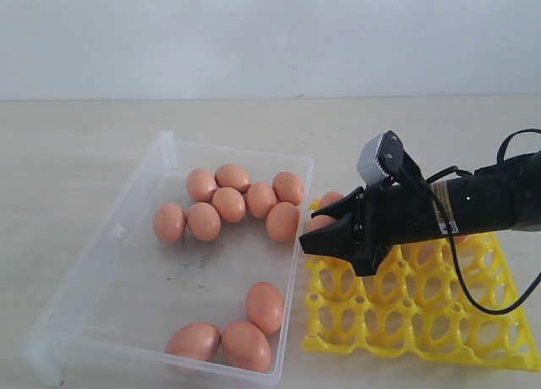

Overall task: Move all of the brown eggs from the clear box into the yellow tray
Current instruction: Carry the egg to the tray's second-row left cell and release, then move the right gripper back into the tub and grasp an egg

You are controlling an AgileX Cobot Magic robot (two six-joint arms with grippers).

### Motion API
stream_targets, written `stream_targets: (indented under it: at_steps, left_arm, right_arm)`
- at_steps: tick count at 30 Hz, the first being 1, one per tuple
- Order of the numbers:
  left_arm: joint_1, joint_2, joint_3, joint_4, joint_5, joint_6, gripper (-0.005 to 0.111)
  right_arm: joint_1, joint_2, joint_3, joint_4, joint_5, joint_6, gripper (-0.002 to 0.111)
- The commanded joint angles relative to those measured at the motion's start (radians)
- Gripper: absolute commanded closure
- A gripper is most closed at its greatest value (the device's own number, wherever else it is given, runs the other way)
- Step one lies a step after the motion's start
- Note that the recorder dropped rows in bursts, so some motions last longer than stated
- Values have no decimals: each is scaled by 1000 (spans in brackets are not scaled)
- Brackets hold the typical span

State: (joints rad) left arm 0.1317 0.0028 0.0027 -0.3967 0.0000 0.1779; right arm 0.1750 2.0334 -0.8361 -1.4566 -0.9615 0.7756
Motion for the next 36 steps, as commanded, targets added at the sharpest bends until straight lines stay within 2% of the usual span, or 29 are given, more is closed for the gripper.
stream_targets:
  at_steps: [1,3,5,13,20,27,30,33,36]
  left_arm:
    - [-3,-3,-3,-3,0,7,103]
    - [-3,-3,-3,-3,0,7,103]
    - [-3,-3,-3,-3,0,7,103]
    - [-3,-3,-3,-3,0,7,103]
    - [-3,-3,-3,-3,0,7,103]
    - [-3,-3,-3,-3,0,7,103]
    - [-3,-3,-3,-3,0,7,103]
    - [-3,-3,-3,-3,0,7,103]
    - [-3,-3,-3,-3,0,7,103]
  right_arm:
    - [-6,12,7,-65,118,77,80]
    - [-6,12,7,-103,118,96,64]
    - [-6,12,7,-123,118,117,55]
    - [-6,-3,7,-127,126,138,55]
    - [-6,-152,7,-91,142,171,55]
    - [-6,-293,7,-35,-63,196,56]
    - [-4,-322,9,-9,-226,201,56]
    - [16,-326,9,-11,-260,219,66]
    - [72,-326,9,-84,-208,231,95]
